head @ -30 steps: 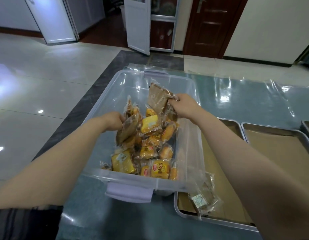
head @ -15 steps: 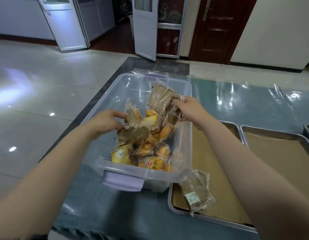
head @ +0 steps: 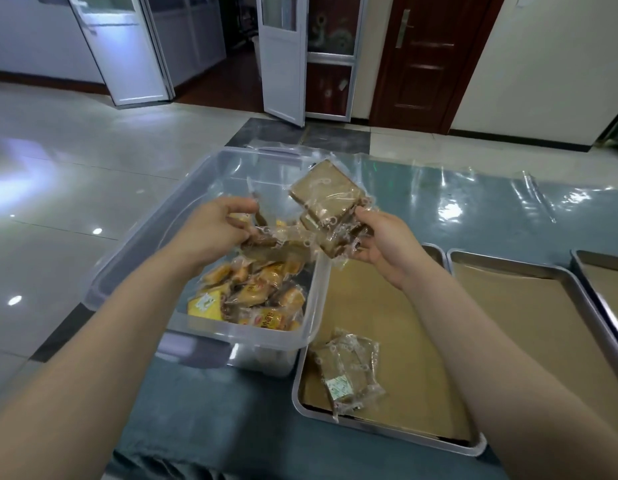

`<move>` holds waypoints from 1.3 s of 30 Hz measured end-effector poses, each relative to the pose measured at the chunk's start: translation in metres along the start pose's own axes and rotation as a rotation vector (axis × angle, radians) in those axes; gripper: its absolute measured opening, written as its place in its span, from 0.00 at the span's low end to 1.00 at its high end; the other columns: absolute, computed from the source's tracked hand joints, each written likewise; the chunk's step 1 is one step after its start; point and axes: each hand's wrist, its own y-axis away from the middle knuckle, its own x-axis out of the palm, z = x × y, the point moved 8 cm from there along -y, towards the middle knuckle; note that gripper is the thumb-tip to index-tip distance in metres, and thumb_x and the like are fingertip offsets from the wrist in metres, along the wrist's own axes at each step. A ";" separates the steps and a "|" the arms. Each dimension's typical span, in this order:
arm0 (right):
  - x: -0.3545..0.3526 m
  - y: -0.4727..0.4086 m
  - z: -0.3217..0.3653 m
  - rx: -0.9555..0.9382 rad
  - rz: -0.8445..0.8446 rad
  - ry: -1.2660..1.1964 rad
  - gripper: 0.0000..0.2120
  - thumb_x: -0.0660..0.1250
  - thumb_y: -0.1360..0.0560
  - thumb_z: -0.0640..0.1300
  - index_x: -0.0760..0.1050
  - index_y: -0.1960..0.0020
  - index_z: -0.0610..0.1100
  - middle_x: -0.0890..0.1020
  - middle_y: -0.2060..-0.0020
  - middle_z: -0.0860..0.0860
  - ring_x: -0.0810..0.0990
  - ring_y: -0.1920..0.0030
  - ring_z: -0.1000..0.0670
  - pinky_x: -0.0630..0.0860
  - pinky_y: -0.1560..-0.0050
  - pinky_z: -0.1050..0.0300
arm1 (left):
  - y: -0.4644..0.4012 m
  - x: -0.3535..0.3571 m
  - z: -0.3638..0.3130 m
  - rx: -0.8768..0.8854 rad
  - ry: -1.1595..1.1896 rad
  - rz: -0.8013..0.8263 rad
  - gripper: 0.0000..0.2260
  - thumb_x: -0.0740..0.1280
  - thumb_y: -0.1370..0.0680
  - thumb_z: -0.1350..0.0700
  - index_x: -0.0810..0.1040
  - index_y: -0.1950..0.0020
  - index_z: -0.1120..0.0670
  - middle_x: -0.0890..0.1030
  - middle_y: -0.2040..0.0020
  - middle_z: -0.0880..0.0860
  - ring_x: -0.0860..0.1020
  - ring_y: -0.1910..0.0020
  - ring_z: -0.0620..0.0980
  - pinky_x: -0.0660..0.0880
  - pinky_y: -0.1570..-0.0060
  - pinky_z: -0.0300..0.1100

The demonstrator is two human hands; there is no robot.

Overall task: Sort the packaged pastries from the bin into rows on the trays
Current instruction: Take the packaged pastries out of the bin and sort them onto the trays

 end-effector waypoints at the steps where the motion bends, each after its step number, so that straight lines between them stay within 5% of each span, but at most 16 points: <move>1: -0.009 0.004 0.000 0.001 -0.014 -0.018 0.12 0.63 0.19 0.47 0.76 0.38 0.43 0.83 0.44 0.46 0.81 0.41 0.43 0.80 0.44 0.41 | 0.002 0.004 -0.006 0.013 0.001 -0.013 0.20 0.66 0.25 0.70 0.78 0.40 0.49 0.82 0.50 0.47 0.80 0.56 0.37 0.77 0.49 0.36; 7: -0.066 0.035 0.005 -0.032 -0.092 0.003 0.09 0.62 0.19 0.47 0.77 0.42 0.45 0.85 0.47 0.47 0.82 0.44 0.44 0.80 0.44 0.41 | 0.021 0.025 -0.059 0.130 -0.090 -0.045 0.21 0.64 0.24 0.69 0.76 0.46 0.41 0.83 0.57 0.43 0.82 0.55 0.43 0.79 0.47 0.54; 14: -0.122 0.072 -0.005 -0.024 -0.143 -0.005 0.12 0.62 0.18 0.46 0.76 0.39 0.43 0.84 0.46 0.46 0.82 0.43 0.41 0.78 0.42 0.38 | 0.040 0.053 -0.125 0.288 -0.350 -0.157 0.21 0.60 0.25 0.70 0.80 0.43 0.47 0.73 0.45 0.42 0.77 0.56 0.38 0.70 0.57 0.31; 23: -0.192 0.109 -0.046 0.053 -0.241 -0.023 0.11 0.61 0.18 0.44 0.75 0.39 0.41 0.85 0.48 0.45 0.84 0.48 0.46 0.79 0.44 0.40 | 0.066 0.102 -0.155 0.431 -0.607 -0.208 0.18 0.61 0.25 0.69 0.80 0.40 0.55 0.76 0.38 0.51 0.75 0.45 0.50 0.70 0.44 0.42; 29: -0.218 0.127 -0.075 0.123 -0.275 -0.031 0.07 0.62 0.18 0.44 0.77 0.45 0.45 0.85 0.50 0.47 0.83 0.49 0.45 0.79 0.43 0.39 | 0.080 0.136 -0.163 0.484 -0.679 -0.145 0.19 0.62 0.28 0.71 0.80 0.42 0.57 0.77 0.40 0.51 0.77 0.47 0.54 0.75 0.46 0.52; 34: -0.235 0.135 -0.088 0.139 -0.302 -0.037 0.05 0.61 0.18 0.44 0.76 0.50 0.48 0.82 0.55 0.53 0.80 0.56 0.52 0.80 0.47 0.45 | 0.085 0.151 -0.169 0.474 -0.719 -0.141 0.16 0.64 0.29 0.70 0.80 0.44 0.58 0.77 0.43 0.53 0.77 0.49 0.53 0.75 0.47 0.51; 39: -0.249 0.137 -0.100 0.179 -0.317 -0.040 0.08 0.62 0.18 0.45 0.77 0.43 0.45 0.85 0.50 0.48 0.84 0.49 0.45 0.81 0.53 0.45 | 0.089 0.164 -0.176 0.466 -0.688 -0.130 0.16 0.65 0.27 0.69 0.79 0.42 0.55 0.77 0.41 0.51 0.74 0.43 0.51 0.68 0.46 0.41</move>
